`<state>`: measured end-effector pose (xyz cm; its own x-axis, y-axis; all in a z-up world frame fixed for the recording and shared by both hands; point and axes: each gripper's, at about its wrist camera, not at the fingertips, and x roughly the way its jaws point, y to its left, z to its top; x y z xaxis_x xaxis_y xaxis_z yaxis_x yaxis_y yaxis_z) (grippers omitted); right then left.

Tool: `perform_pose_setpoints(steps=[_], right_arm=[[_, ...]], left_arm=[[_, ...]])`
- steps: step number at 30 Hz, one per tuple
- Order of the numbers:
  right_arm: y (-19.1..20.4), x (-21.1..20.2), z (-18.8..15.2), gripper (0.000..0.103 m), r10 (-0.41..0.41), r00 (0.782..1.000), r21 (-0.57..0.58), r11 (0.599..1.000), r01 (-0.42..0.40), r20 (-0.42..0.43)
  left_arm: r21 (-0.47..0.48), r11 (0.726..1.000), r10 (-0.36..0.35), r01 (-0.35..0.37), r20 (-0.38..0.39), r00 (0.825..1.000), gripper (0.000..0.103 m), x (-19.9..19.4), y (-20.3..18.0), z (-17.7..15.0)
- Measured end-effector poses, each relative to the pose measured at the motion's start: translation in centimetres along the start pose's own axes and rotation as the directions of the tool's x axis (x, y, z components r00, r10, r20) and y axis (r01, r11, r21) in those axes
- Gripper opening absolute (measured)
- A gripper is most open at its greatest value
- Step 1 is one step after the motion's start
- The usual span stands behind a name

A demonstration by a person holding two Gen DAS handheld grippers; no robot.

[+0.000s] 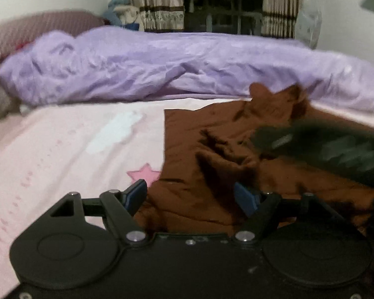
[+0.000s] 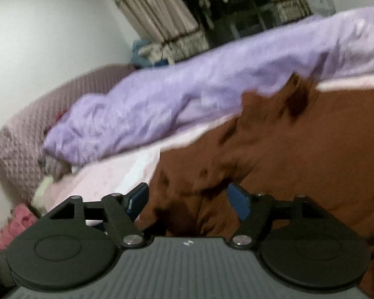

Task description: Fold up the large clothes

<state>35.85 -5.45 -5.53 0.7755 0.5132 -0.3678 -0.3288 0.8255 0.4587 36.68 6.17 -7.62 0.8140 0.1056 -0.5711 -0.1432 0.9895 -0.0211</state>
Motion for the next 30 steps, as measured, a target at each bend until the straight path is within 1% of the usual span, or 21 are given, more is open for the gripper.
perform_pose_setpoints(steps=[1,2,3,4,5,6,7,8,9,11,13,16,18,19,21,22,24,26,27,28,30], right_arm=[[-0.7,-1.2,0.7,0.094,-0.002,1.000,-0.004,1.000,0.002,0.030],[-1.5,-2.2,1.2,0.094,-0.019,0.998,-0.013,1.000,0.020,0.062],[-2.5,-3.3,1.8,0.094,-0.065,0.992,-0.024,0.997,0.068,0.105],[-3.2,-3.8,2.3,0.089,-0.118,0.982,-0.035,0.992,0.125,0.144],[-4.1,-4.4,2.9,0.077,-0.187,0.967,-0.044,0.979,0.197,0.174],[-4.9,-4.5,3.6,0.069,-0.241,0.954,-0.051,0.966,0.253,0.179],[-5.9,-4.4,4.4,0.056,-0.283,0.944,-0.054,0.954,0.296,0.171],[-6.9,-4.2,5.0,0.046,-0.299,0.940,-0.052,0.949,0.312,0.166],[-8.0,-3.9,5.5,0.044,-0.304,0.939,-0.038,0.949,0.314,0.163],[-10.0,-2.6,6.3,0.040,-0.321,0.937,-0.005,0.946,0.325,0.137],[-11.3,-0.9,6.5,0.039,-0.341,0.933,-0.007,0.939,0.344,0.112],[-13.6,1.1,5.2,0.039,-0.414,0.907,-0.050,0.907,0.418,0.080],[-15.7,2.5,3.9,0.038,-0.438,0.898,-0.063,0.896,0.440,0.044],[-17.0,3.1,3.0,0.033,-0.451,0.892,-0.058,0.890,0.452,0.020],[-18.2,2.3,2.8,0.026,-0.431,0.902,-0.006,0.902,0.431,0.018],[-18.2,2.1,3.1,0.020,-0.438,0.899,-0.004,0.899,0.438,0.010],[-18.1,2.3,3.0,0.018,-0.465,0.885,-0.030,0.885,0.465,0.007],[-17.3,2.5,2.9,0.019,-0.489,0.872,-0.070,0.870,0.488,0.006],[-16.9,2.7,2.7,0.020,-0.501,0.866,-0.090,0.862,0.499,0.009],[-16.7,2.7,2.7,0.024,-0.505,0.863,-0.109,0.857,0.504,0.012],[-16.4,2.6,2.4,0.026,-0.511,0.859,-0.119,0.852,0.509,0.019]], left_arm=[[-0.048,0.998,0.028,-0.027,0.020,0.999,0.078,-0.5,0.2,0.0],[-0.105,0.990,0.095,-0.089,0.052,0.994,0.078,-1.5,0.2,0.0],[-0.152,0.980,0.145,-0.129,0.098,0.985,0.078,-2.6,0.2,0.0],[-0.174,0.976,0.158,-0.131,0.157,0.975,0.078,-3.7,0.0,0.1],[-0.187,0.975,0.161,-0.120,0.224,0.961,0.078,-4.8,-0.3,0.4],[-0.195,0.976,0.153,-0.098,0.292,0.944,0.079,-5.8,-0.7,0.9],[-0.183,0.981,0.121,-0.060,0.342,0.932,0.081,-6.4,-1.1,1.5],[-0.153,0.988,0.071,-0.016,0.364,0.929,0.082,-6.6,-1.7,2.3],[-0.118,0.993,0.013,0.031,0.355,0.935,0.083,-6.1,-2.4,3.2],[-0.064,0.988,-0.120,0.142,0.274,0.954,0.083,-3.4,-3.8,5.1],[-0.062,0.979,-0.177,0.192,0.193,0.965,0.083,0.6,-5.1,5.9],[-0.056,0.991,-0.117,0.125,0.125,0.985,0.083,5.4,-6.0,5.4],[-0.041,0.990,-0.126,0.132,0.112,0.986,0.083,8.3,-6.0,4.6],[-0.017,0.995,-0.094,0.096,0.089,0.992,0.083,9.9,-6.3,4.1],[0.077,0.997,-0.026,0.022,0.052,0.998,0.086,12.6,-6.7,2.3],[0.117,0.993,-0.024,0.018,0.051,0.998,0.086,13.3,-6.9,1.4],[0.113,0.993,-0.034,0.026,0.070,0.997,0.086,12.7,-6.8,1.8],[0.109,0.994,-0.029,0.023,0.054,0.998,0.088,12.9,-6.7,1.7],[0.111,0.994,-0.027,0.021,0.055,0.998,0.088,12.9,-6.7,1.8],[0.114,0.993,-0.025,0.018,0.061,0.998,0.088,12.8,-6.6,1.8],[0.120,0.993,-0.017,0.009,0.068,0.998,0.088,12.3,-7.0,1.4]])
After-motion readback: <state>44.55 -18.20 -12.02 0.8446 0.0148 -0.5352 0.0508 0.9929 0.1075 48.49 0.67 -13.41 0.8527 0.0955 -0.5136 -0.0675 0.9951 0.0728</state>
